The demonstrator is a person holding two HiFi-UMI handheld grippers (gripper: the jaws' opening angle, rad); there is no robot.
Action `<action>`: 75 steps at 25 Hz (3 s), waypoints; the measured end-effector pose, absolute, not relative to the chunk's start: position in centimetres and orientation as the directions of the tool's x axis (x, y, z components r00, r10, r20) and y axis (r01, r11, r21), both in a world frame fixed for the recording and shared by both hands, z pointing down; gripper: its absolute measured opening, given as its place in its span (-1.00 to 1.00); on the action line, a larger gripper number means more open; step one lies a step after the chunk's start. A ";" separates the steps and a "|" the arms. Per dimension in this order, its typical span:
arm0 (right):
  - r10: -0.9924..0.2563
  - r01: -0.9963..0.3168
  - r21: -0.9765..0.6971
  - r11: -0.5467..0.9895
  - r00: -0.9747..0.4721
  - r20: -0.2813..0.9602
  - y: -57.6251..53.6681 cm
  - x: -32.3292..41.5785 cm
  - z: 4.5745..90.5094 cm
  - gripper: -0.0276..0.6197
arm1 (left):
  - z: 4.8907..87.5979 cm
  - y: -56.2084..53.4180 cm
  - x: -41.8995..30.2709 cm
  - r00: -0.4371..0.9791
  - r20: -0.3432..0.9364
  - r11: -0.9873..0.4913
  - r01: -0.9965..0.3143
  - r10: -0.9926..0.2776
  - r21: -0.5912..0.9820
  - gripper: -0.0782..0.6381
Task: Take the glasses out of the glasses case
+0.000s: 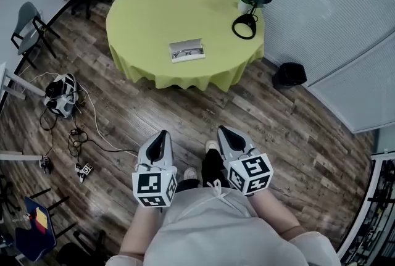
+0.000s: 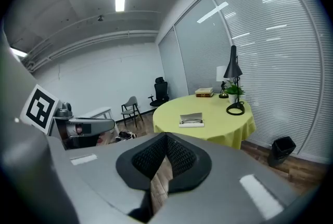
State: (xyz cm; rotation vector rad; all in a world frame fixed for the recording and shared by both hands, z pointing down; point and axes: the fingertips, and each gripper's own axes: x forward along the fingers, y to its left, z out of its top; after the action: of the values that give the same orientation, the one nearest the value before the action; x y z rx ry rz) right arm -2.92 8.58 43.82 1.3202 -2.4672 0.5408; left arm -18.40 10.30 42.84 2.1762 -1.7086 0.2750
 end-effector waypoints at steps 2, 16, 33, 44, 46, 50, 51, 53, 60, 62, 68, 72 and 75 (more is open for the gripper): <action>-0.722 -0.832 -0.193 0.520 -0.549 0.421 6.8 -3.0 44.4 -0.91 | 43.2 8.6 -18.4 0.241 0.368 -0.194 -0.968 -0.898 0.160 -0.76; -0.650 -0.744 -0.204 0.637 -0.660 0.377 -14.9 -1.5 43.9 -0.91 | 42.7 -10.8 -15.2 0.205 0.322 -0.151 -0.971 -0.924 0.185 -0.76; -0.508 -0.670 -0.226 0.707 -0.704 0.496 -28.9 -1.5 51.1 -0.91 | 49.7 -26.1 -13.2 0.252 0.427 -0.216 -0.967 -0.868 0.133 -0.76; -0.456 -0.697 -0.270 0.664 -0.664 0.593 -31.5 -4.4 55.5 -0.91 | 57.3 -31.0 -13.9 0.347 0.635 -0.405 -0.913 -0.690 0.059 -0.64; -0.439 -0.699 -0.276 0.659 -0.656 0.613 -31.7 -4.6 56.6 -0.91 | 58.8 -31.5 -13.5 0.371 0.672 -0.449 -0.891 -0.641 0.063 -0.58; -0.405 -0.700 -0.276 0.659 -0.638 0.654 -31.9 -4.8 58.5 -0.91 | 61.6 -32.1 -13.0 0.366 0.762 -0.572 -0.821 -0.534 -0.006 -0.55; -0.396 -0.701 -0.276 0.658 -0.633 0.665 -32.0 -4.9 58.8 -0.91 | 62.1 -32.3 -13.0 0.357 0.780 -0.601 -0.799 -0.515 -0.031 -0.53; -0.382 -0.703 -0.276 0.655 -0.624 0.682 -32.2 -4.9 59.5 -0.91 | 62.9 -32.8 -13.1 0.336 0.805 -0.646 -0.760 -0.488 -0.075 -0.52; -0.393 -0.721 -0.277 0.635 -0.611 0.687 -33.7 -4.6 59.8 -0.91 | 65.3 -33.6 -12.1 0.318 0.875 -0.761 -0.644 -0.365 -0.083 -0.52; -0.406 -0.728 -0.280 0.625 -0.610 0.680 -34.0 -4.6 59.5 -0.91 | 65.8 -33.9 -12.1 0.307 0.885 -0.775 -0.626 -0.349 -0.088 -0.52; -0.437 -0.748 -0.287 0.598 -0.605 0.665 -34.5 -4.4 59.1 -0.91 | 67.2 -33.9 -12.2 0.285 0.914 -0.837 -0.539 -0.290 -0.098 -0.64; -0.448 -0.760 -0.284 0.585 -0.595 0.668 -34.6 -3.9 59.1 -0.91 | 67.6 -34.0 -11.8 0.270 0.921 -0.876 -0.464 -0.282 -0.132 -0.68; -0.453 -0.775 -0.286 0.563 -0.579 0.677 -34.6 -3.3 59.3 -0.91 | 67.7 -34.0 -11.8 0.265 0.925 -0.895 -0.424 -0.271 -0.141 -0.70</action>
State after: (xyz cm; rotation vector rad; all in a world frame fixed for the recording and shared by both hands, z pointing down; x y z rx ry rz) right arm -3.31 -34.64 59.35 0.9824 -2.2551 0.7813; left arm -11.76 -33.99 67.74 2.3881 -0.6606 1.7024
